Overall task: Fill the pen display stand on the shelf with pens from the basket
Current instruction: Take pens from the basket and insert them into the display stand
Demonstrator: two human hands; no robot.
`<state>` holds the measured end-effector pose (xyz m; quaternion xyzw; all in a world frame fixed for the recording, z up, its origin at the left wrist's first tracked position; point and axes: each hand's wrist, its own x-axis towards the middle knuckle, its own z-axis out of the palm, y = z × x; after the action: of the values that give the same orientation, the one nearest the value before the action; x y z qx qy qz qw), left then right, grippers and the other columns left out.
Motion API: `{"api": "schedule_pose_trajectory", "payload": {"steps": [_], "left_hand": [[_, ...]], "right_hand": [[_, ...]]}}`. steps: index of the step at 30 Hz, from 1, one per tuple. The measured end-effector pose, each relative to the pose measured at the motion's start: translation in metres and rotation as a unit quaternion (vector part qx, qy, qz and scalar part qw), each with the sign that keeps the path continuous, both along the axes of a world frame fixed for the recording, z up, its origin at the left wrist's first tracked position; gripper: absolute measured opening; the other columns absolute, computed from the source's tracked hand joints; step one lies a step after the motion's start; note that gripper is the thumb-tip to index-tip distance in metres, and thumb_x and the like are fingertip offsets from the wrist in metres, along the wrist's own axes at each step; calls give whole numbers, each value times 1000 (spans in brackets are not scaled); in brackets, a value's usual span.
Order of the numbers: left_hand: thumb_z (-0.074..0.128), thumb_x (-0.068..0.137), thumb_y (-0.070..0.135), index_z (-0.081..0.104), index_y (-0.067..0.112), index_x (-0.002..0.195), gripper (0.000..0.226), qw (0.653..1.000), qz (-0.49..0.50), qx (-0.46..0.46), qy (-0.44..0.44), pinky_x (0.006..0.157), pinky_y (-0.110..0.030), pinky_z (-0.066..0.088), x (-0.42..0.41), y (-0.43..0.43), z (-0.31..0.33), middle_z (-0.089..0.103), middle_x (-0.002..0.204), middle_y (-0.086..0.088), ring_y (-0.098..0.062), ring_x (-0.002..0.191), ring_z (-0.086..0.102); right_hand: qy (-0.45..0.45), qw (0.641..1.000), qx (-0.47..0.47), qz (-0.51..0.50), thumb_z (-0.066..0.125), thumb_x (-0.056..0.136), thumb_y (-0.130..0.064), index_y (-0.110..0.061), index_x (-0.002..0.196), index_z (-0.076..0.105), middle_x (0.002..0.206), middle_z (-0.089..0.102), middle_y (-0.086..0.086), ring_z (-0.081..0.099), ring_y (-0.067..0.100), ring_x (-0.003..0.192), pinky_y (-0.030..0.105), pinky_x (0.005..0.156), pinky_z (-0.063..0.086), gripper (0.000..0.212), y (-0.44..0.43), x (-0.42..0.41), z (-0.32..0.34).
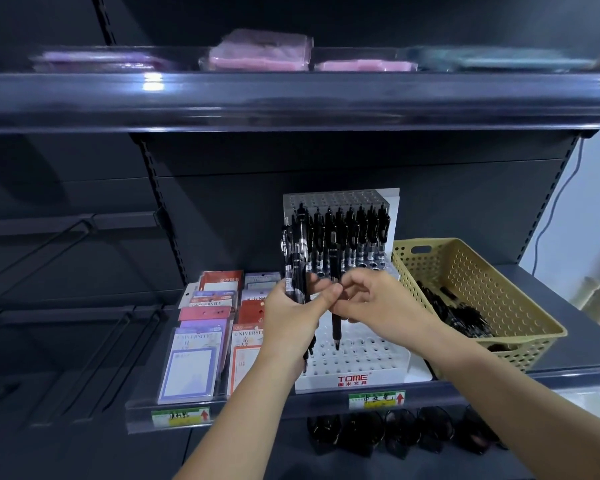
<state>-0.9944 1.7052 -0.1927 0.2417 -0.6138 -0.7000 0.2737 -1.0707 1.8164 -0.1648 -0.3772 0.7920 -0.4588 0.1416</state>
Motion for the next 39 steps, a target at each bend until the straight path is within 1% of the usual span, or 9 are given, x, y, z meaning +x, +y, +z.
{"api": "schedule_pose_trajectory", "payload": {"steps": [4, 7, 11, 18, 24, 27, 30, 35, 39], "left_hand": [[76, 76, 17, 66, 19, 95, 21, 1000, -3, -20, -2, 49, -14, 39, -1, 3, 1, 71, 79, 7, 4, 48, 52], [74, 78, 16, 66, 19, 94, 19, 999, 1, -38, -1, 51, -14, 40, -1, 4, 0, 68, 74, 11, 7, 47, 53], [74, 78, 17, 63, 20, 91, 18, 997, -23, -71, -6, 54, -14, 42, 2, 6, -3, 70, 78, 10, 8, 51, 55], [73, 79, 23, 61, 22, 84, 13, 994, -30, -109, -6, 51, -15, 37, -1, 11, -5, 59, 53, 21, 6, 48, 51], [61, 85, 42, 56, 22, 85, 20, 996, 11, -88, -12, 59, -25, 37, 0, 1, -5, 47, 57, 12, -6, 52, 41], [56, 89, 41, 51, 21, 81, 23, 998, 20, -62, -12, 50, -24, 33, 1, 0, -4, 40, 50, 5, -10, 45, 33], [55, 91, 39, 46, 20, 76, 25, 998, 18, -56, -17, 46, -21, 33, 2, -1, -4, 40, 49, 2, -11, 44, 33], [56, 89, 40, 47, 17, 72, 30, 997, 22, -68, -22, 54, -28, 38, 5, -7, -5, 46, 48, 4, -12, 48, 39], [58, 88, 39, 50, 16, 75, 28, 997, 27, -65, -18, 55, -27, 41, 6, -11, -6, 50, 48, 4, -12, 51, 44]], "right_hand": [[6, 1000, -3, -26, 77, 75, -17, -9, 82, 62, 75, 62, 4, 54, 12, 64, 26, 65, 51, 19, 3, -1, -1], [-40, 999, -2, -30, 78, 74, -15, -9, 86, 66, 79, 69, 6, 66, 13, 66, 31, 73, 59, 19, 6, -5, -1], [-117, 990, -59, -52, 73, 79, -13, -10, 90, 64, 89, 68, 11, 71, 19, 72, 27, 68, 59, 13, 12, -10, 0], [-67, 994, -56, -63, 68, 84, -10, -6, 81, 67, 81, 71, 15, 68, 11, 68, 20, 67, 57, 5, 14, -17, 4], [5, 968, -143, -206, 60, 90, -17, -18, 87, 68, 77, 70, 3, 66, 10, 70, 17, 66, 55, 8, 20, -49, 45], [29, 954, -167, -248, 59, 92, -21, -16, 99, 69, 79, 70, 3, 66, 9, 69, 16, 62, 52, 13, 13, -62, 55], [64, 956, -137, -252, 59, 92, -22, -15, 93, 70, 79, 70, 6, 67, 14, 70, 19, 54, 49, 13, 4, -67, 55], [102, 956, -110, -252, 62, 89, -18, 3, 84, 70, 81, 70, 23, 67, 39, 82, 48, 81, 54, 23, -10, -73, 47], [113, 960, -72, -246, 62, 89, -20, -3, 86, 73, 75, 70, 13, 68, 30, 77, 37, 77, 55, 20, -13, -75, 41]]}}
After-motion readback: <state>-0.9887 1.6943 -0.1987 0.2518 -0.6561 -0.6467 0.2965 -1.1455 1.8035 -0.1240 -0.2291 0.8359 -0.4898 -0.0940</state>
